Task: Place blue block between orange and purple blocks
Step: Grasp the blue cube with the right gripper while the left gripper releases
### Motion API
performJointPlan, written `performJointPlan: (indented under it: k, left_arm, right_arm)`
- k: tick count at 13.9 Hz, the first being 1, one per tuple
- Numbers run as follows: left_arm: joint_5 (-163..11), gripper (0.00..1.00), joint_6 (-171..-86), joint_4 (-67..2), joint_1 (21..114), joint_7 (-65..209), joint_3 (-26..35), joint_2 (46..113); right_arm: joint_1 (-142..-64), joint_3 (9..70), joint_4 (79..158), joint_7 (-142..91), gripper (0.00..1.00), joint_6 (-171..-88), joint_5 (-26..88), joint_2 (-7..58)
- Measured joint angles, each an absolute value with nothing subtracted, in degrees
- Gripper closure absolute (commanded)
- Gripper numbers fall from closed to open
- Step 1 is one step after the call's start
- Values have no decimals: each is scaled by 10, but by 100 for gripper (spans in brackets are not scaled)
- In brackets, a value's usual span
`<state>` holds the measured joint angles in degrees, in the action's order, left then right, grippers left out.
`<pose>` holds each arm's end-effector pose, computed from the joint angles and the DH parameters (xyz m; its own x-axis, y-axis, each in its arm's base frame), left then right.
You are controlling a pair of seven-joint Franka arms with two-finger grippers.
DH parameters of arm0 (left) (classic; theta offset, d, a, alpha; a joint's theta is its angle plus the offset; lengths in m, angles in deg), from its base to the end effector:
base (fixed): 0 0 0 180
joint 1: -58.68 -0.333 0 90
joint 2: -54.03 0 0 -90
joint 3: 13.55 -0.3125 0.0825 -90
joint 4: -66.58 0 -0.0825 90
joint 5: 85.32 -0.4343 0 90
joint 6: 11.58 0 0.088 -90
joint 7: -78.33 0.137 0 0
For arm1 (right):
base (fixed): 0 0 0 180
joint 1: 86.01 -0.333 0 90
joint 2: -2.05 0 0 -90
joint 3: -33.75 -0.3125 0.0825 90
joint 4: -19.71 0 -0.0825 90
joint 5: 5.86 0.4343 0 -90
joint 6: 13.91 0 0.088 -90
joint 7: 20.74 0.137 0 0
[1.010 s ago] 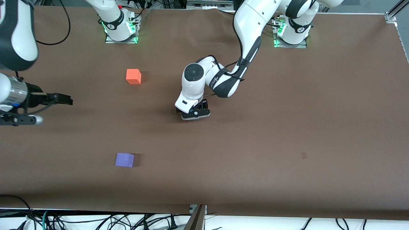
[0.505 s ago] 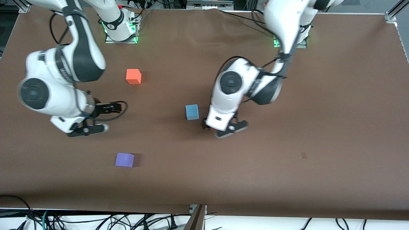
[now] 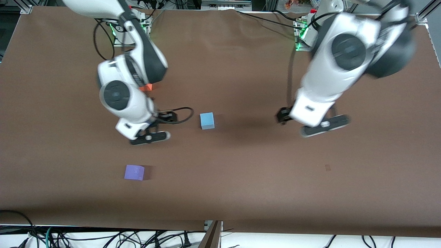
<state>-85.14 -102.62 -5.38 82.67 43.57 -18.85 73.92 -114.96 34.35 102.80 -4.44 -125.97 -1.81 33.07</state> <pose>0.6658 -0.2363 0.5299 0.9624 0.2717 0.0056 0.2718 -0.9619 -0.0305 0.6520 0.3605 0.3163 0.9816 0.1839 -0.0516 0.1816 -0.9823 -0.0465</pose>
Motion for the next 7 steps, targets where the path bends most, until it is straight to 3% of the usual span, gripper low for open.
performJointPlan:
  k: [4,7]
  left_arm:
    - [-853,0,-1016,-193,729,558,-189,588]
    - [-853,0,-1019,-273,677,590,-189,531]
  right_arm:
    - [-1208,344,1028,21,0,-1334,-18,376]
    - [-1215,344,1028,23,0,-1338,-15,396]
